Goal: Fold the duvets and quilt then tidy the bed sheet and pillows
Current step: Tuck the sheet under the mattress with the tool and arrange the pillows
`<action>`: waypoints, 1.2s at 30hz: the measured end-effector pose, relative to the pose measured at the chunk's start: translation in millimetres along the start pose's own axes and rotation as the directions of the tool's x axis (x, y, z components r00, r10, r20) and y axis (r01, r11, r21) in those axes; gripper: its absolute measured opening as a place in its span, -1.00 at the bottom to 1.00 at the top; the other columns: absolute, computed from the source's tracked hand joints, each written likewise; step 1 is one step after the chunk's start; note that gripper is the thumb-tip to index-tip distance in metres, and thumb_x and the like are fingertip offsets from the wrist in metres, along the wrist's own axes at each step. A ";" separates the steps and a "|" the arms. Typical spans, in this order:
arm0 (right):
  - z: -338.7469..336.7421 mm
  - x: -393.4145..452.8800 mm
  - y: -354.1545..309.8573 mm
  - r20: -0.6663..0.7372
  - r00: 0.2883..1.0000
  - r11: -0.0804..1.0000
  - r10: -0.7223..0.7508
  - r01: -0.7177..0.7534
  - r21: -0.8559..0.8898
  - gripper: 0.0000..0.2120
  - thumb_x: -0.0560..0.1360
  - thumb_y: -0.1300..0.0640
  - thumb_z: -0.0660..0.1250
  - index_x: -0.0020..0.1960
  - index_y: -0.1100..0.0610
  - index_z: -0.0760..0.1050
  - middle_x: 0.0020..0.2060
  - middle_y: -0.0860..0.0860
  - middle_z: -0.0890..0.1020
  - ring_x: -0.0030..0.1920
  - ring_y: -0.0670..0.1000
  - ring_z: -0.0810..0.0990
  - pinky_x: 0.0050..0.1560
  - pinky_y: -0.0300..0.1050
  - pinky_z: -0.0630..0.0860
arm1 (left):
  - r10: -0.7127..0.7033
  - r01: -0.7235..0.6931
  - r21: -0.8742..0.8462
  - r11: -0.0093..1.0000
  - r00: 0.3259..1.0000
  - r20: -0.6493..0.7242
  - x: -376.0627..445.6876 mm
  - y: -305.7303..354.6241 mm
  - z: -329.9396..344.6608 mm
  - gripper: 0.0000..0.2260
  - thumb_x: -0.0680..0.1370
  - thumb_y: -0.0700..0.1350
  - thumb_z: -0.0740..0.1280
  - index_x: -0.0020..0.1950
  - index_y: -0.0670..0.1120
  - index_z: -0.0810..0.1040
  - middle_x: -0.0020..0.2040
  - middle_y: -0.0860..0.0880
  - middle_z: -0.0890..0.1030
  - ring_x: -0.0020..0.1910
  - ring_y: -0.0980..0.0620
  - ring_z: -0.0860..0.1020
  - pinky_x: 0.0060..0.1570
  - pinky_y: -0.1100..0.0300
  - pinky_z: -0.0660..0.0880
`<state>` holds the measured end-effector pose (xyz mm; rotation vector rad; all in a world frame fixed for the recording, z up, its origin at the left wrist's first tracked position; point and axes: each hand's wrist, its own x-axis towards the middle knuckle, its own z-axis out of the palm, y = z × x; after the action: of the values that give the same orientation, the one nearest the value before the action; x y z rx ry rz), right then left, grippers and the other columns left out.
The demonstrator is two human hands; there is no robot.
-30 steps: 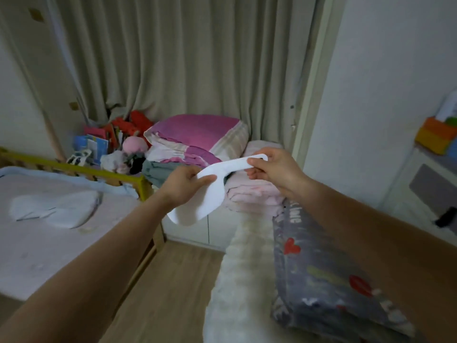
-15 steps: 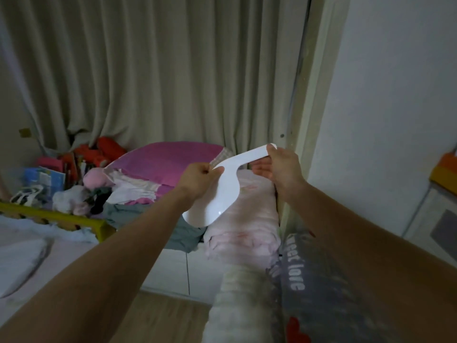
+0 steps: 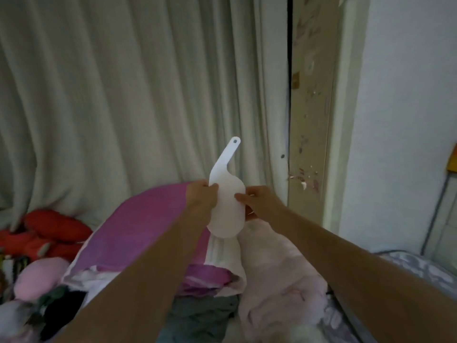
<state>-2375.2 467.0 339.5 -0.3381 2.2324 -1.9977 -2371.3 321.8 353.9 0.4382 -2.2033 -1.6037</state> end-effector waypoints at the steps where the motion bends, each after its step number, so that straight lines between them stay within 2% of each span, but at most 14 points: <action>1: 2.7 6.3 -2.5 -0.025 1.000 1.000 -0.003 0.002 -0.021 -0.87 0.54 0.23 0.33 -0.02 0.31 0.55 -0.23 0.13 0.63 -0.31 -0.02 0.62 -0.37 -0.21 0.61 | 0.013 -0.013 0.027 1.000 1.000 0.023 11.0 -0.4 0.9 -0.82 0.56 -0.20 0.31 0.08 -0.27 0.59 -0.01 -0.17 0.60 -0.02 -0.10 0.57 0.00 0.07 0.53; 3: 6.6 26.4 -5.4 -0.103 0.995 0.997 -0.007 -0.001 -0.078 -0.88 0.54 0.23 0.34 -0.14 0.26 0.54 -0.30 0.10 0.62 -0.36 -0.02 0.63 -0.34 -0.15 0.63 | 0.035 -0.039 0.046 0.998 0.995 0.097 42.4 -3.7 9.8 -0.72 0.53 -0.15 0.36 0.16 -0.31 0.58 0.08 -0.22 0.63 0.05 -0.16 0.60 0.06 -0.01 0.55; 5: -1.1 39.9 -0.5 -0.177 0.984 0.989 -0.002 -0.024 -0.144 -0.80 0.53 0.24 0.35 -0.24 0.29 0.48 -0.33 0.15 0.62 -0.41 0.00 0.63 -0.34 -0.09 0.64 | 0.036 -0.048 0.073 0.996 0.987 0.154 61.0 -7.1 29.8 -0.68 0.52 -0.09 0.39 0.17 -0.28 0.58 0.08 -0.21 0.63 0.05 -0.17 0.61 0.03 0.00 0.57; 7: -13.7 54.4 11.1 -0.270 0.963 0.967 -0.023 -0.047 -0.251 -0.76 0.51 0.24 0.36 -0.19 0.43 0.47 -0.32 0.25 0.61 -0.44 0.05 0.61 -0.44 -0.13 0.59 | 0.023 -0.044 0.078 0.996 0.968 0.251 76.1 -10.1 59.2 -0.63 0.51 -0.03 0.40 0.19 -0.26 0.56 0.07 -0.18 0.63 0.03 -0.16 0.61 -0.05 0.04 0.57; 9: -32.9 70.7 24.3 -0.336 0.941 0.926 -0.043 -0.089 -0.368 -0.77 0.51 0.23 0.35 -0.09 0.44 0.51 -0.29 0.25 0.61 -0.46 0.04 0.56 -0.52 -0.21 0.50 | 0.001 -0.032 0.083 0.996 0.938 0.346 90.9 -12.4 97.3 -0.60 0.52 0.04 0.38 0.19 -0.24 0.52 0.06 -0.16 0.61 -0.02 -0.13 0.60 -0.13 0.05 0.57; 11: -54.8 92.0 31.3 -0.352 0.933 0.885 -0.075 -0.101 -0.455 -0.82 0.52 0.20 0.34 -0.08 0.35 0.56 -0.24 0.21 0.65 -0.39 0.07 0.60 -0.40 -0.12 0.57 | 0.005 -0.040 0.079 0.996 0.916 0.401 101.4 -5.9 129.0 -0.62 0.54 0.08 0.34 0.18 -0.19 0.51 0.05 -0.14 0.60 -0.03 -0.11 0.60 -0.12 0.04 0.57; 13: -86.7 128.8 29.6 -0.375 0.915 0.821 -0.149 -0.097 -0.562 -0.82 0.52 0.14 0.34 -0.08 0.27 0.59 -0.21 0.16 0.67 -0.24 0.13 0.64 -0.16 0.04 0.61 | 0.045 -0.070 0.041 0.997 0.897 0.439 128.9 10.9 167.8 -0.61 0.54 0.11 0.32 0.18 -0.17 0.51 0.06 -0.13 0.61 -0.01 -0.12 0.60 -0.02 0.01 0.58; 15: -111.5 158.4 15.8 -0.377 0.903 0.774 -0.208 -0.084 -0.628 -0.82 0.53 0.11 0.32 -0.07 0.24 0.58 -0.20 0.12 0.66 -0.20 0.12 0.64 -0.11 0.04 0.60 | 0.096 -0.100 -0.014 0.995 0.887 0.451 161.3 32.3 195.5 -0.54 0.51 0.16 0.35 0.21 -0.18 0.53 0.07 -0.14 0.63 0.00 -0.14 0.61 0.05 -0.05 0.58; 18: -143.0 206.4 -9.2 -0.371 0.877 0.738 -0.305 -0.028 -0.674 -0.85 0.56 0.13 0.28 -0.07 0.21 0.55 -0.20 0.10 0.63 -0.24 0.07 0.60 -0.23 -0.12 0.51 | 0.124 -0.123 -0.031 0.992 0.887 0.445 206.6 74.3 228.2 -0.49 0.50 0.18 0.35 0.27 -0.17 0.51 0.13 -0.15 0.61 0.04 -0.16 0.60 0.09 -0.07 0.56; 21: -159.5 242.4 -32.5 -0.380 0.858 0.731 -0.345 -0.008 -0.682 -0.84 0.58 0.13 0.25 0.01 0.20 0.54 -0.17 0.07 0.59 -0.20 0.07 0.59 -0.20 -0.10 0.54 | 0.142 -0.129 -0.061 0.990 0.888 0.436 234.2 108.0 245.0 -0.50 0.53 0.17 0.32 0.30 -0.16 0.48 0.15 -0.14 0.59 0.06 -0.15 0.59 0.10 -0.07 0.55; 25: -177.6 279.6 -51.4 -0.408 0.828 0.723 -0.386 -0.003 -0.691 -0.87 0.60 0.16 0.21 -0.11 0.16 0.44 -0.28 0.03 0.50 -0.40 -0.04 0.46 -0.46 -0.27 0.37 | 0.155 -0.126 -0.093 0.988 0.880 0.449 268.9 136.6 266.5 -0.47 0.51 0.20 0.32 0.31 -0.16 0.48 0.14 -0.12 0.60 0.04 -0.14 0.59 0.08 -0.07 0.57; 28: -190.9 302.3 -56.4 -0.460 0.791 0.729 -0.404 -0.026 -0.684 -0.86 0.59 0.16 0.23 -0.12 0.16 0.46 -0.25 0.04 0.51 -0.26 0.02 0.49 -0.38 -0.22 0.35 | 0.173 -0.151 -0.084 0.985 0.856 0.487 288.8 151.8 282.3 -0.50 0.50 0.18 0.34 0.25 -0.17 0.51 0.07 -0.12 0.63 0.01 -0.13 0.61 0.06 -0.07 0.58; 32: -204.3 325.0 -59.0 -0.484 0.778 0.731 -0.401 -0.047 -0.681 -0.86 0.59 0.14 0.24 -0.10 0.16 0.50 -0.23 0.05 0.51 -0.22 0.04 0.49 -0.44 -0.29 0.26 | 0.191 -0.184 -0.062 0.981 0.850 0.490 308.4 159.3 299.4 -0.56 0.52 0.15 0.35 0.21 -0.17 0.52 0.04 -0.12 0.63 -0.01 -0.12 0.61 0.07 -0.04 0.58; 36: -211.3 340.5 -55.1 -0.511 0.774 0.741 -0.374 -0.081 -0.666 -0.79 0.58 0.12 0.25 0.01 0.26 0.56 -0.21 0.06 0.53 -0.21 0.06 0.52 -0.28 -0.21 0.38 | 0.180 -0.175 -0.060 0.983 0.834 0.522 324.5 157.3 313.2 -0.54 0.51 0.14 0.36 0.24 -0.18 0.52 0.06 -0.13 0.63 0.01 -0.13 0.60 0.10 -0.05 0.56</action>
<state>-2751.0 580.2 437.4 0.1295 3.4333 -1.3972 -2809.9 481.2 455.8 -0.2485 -2.5231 -1.7821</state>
